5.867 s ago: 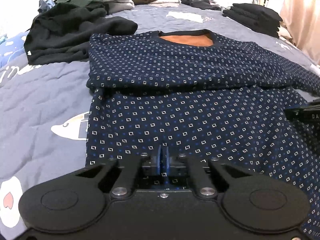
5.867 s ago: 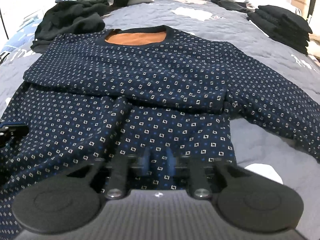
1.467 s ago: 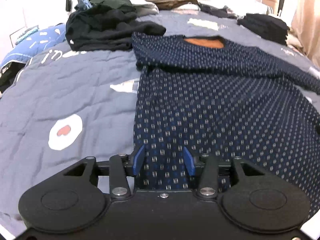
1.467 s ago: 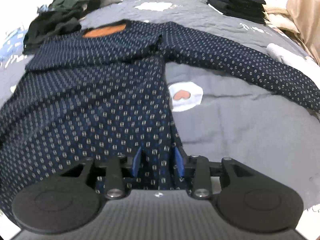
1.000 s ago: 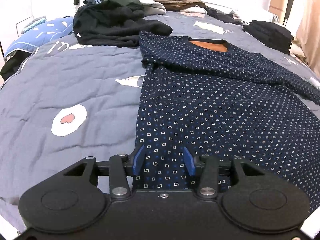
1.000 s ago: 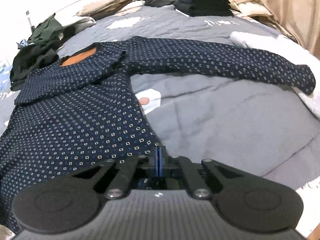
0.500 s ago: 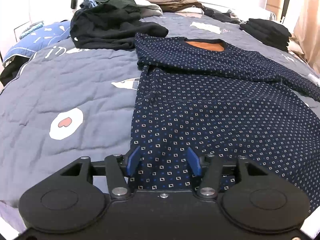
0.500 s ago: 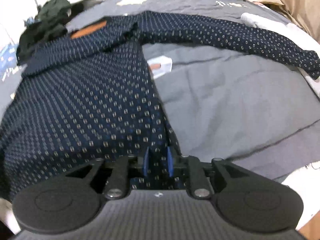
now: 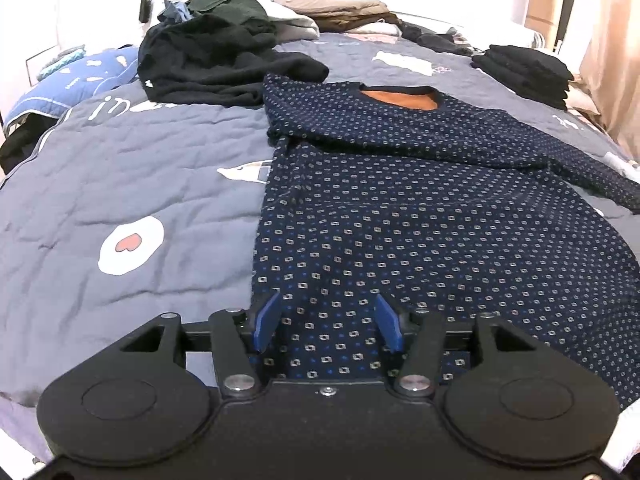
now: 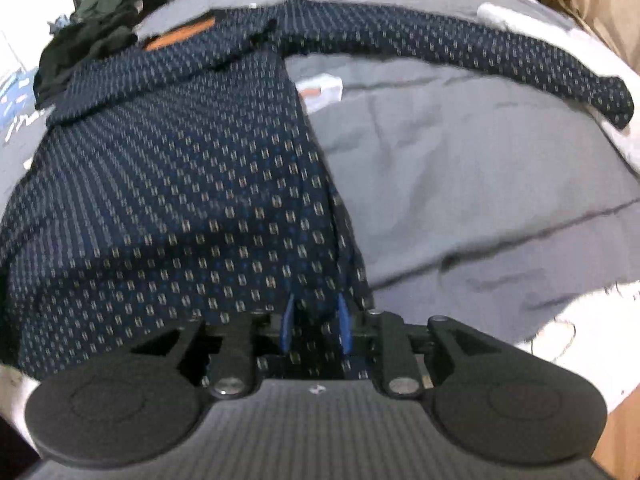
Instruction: Fold clothes
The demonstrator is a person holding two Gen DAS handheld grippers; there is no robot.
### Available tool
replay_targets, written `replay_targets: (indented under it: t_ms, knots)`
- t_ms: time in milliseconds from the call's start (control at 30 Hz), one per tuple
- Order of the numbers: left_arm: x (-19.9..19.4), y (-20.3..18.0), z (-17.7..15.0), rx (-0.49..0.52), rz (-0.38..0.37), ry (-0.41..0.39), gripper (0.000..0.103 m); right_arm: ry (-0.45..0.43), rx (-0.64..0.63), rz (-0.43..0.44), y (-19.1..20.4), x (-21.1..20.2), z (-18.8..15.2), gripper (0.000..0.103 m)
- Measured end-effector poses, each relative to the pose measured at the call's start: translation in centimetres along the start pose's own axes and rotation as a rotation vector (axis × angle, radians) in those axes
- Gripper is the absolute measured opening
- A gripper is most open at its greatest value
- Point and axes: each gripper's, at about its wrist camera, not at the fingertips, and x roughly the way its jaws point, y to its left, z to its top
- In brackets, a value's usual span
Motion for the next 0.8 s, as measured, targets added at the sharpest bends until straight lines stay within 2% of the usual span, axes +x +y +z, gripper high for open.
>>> replay_targets:
  t_ms: [267,300,333,367,400,633,800]
  knots:
    - [0.0,-1.8,0.1,0.037,-0.029,-0.013,0.053,-0.009,0.043,0.056,-1.4,0.3,-1.2,0.026]
    - [0.0,-2.0,0.1,0.039,-0.03,-0.014,0.053,-0.018,0.049,0.057,-1.5,0.3,-1.3,0.022]
    - [0.0,-2.2,0.0,0.041,-0.031,-0.014,0.053,-0.024,0.058,0.056,-1.6,0.4,-1.4,0.01]
    - [0.0,-2.3,0.0,0.043,-0.031,-0.014,0.054,-0.029,0.062,0.058,-1.7,0.3,-1.4,0.005]
    - [0.0,-2.4,0.0,0.043,-0.031,-0.014,0.054,-0.033,0.064,0.062,-1.9,0.2,-1.4,0.004]
    - [-0.1,-2.0,0.0,0.016,-0.022,-0.018,0.054,-0.131,0.169,0.074,-4.3,-2.8,-1.3,0.002]
    - [-0.2,-1.9,0.1,0.015,-0.021,-0.018,0.054,-0.13,0.182,0.025,-5.4,-3.4,-1.4,0.002]
